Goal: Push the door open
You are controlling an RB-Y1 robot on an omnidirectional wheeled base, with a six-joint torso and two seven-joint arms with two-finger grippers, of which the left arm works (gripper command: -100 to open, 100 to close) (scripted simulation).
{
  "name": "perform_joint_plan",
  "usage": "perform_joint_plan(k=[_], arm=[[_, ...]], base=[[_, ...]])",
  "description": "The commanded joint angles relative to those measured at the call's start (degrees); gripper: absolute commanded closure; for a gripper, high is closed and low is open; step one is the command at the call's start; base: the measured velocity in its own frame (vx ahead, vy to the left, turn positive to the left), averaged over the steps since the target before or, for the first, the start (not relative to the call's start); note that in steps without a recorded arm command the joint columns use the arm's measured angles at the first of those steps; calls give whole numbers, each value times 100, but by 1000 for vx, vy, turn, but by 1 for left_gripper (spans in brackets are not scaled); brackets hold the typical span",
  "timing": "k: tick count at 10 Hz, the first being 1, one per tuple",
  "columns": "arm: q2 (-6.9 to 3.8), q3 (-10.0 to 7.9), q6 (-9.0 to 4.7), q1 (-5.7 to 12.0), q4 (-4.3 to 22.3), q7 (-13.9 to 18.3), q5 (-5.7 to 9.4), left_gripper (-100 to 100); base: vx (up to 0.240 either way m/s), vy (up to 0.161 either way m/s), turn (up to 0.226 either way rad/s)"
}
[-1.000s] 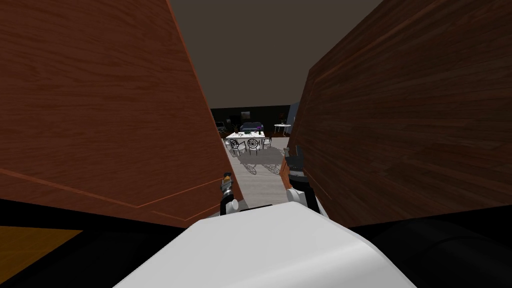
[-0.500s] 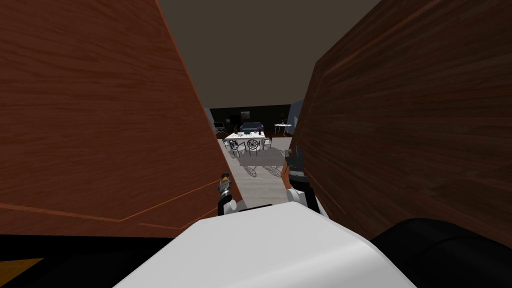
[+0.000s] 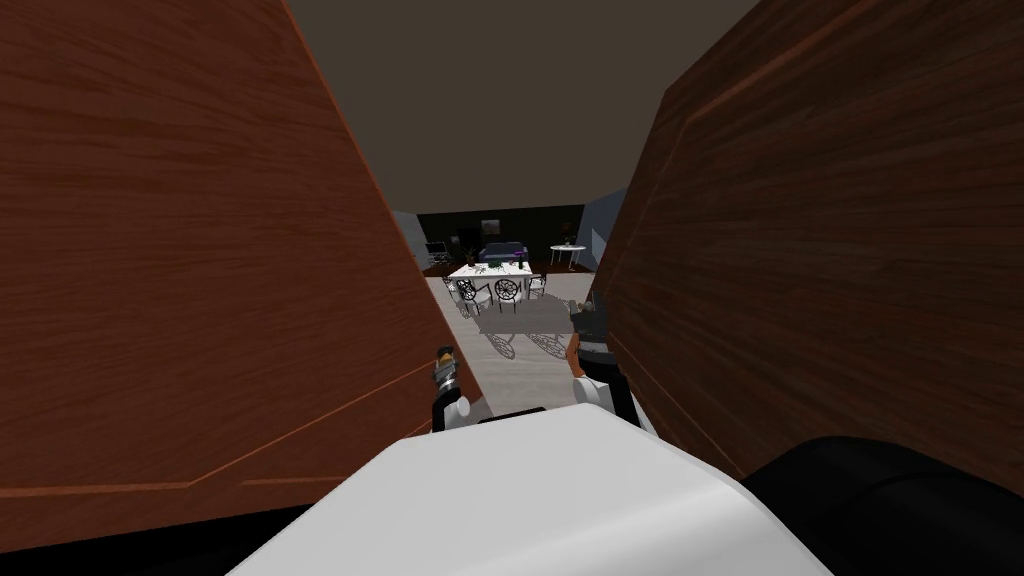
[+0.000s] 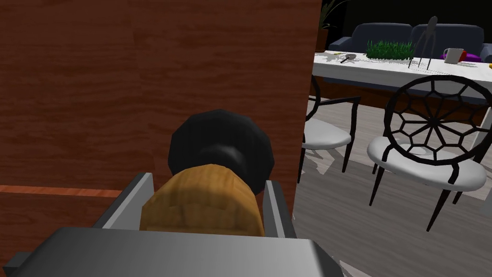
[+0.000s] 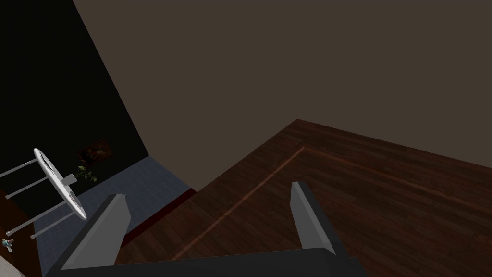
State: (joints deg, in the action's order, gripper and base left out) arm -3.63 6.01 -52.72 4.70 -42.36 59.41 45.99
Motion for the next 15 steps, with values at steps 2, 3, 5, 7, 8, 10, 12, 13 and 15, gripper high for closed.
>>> perform_joint_plan(k=[2,3,5,7,8,10,12,13,15], arm=[[-90,-132,-110,31,136,30,79,100],[-112,-199,-121,40,146,18,130,100],[-129,-290,-136,52,159,1,200,100],[-131,-379,-150,65,172,-16,268,100],[-129,-402,-154,68,175,-20,285,100],[-114,-486,-168,79,187,-36,349,100],[-88,-562,-180,90,198,-50,407,100],[-72,-595,-185,94,203,-57,432,100],[-21,-678,-199,105,215,-72,495,100]], base=[[130,19,27],[185,5,36],[198,13,48],[213,17,26],[195,18,21],[125,25,14],[210,-3,65],[215,36,43],[208,12,37]])
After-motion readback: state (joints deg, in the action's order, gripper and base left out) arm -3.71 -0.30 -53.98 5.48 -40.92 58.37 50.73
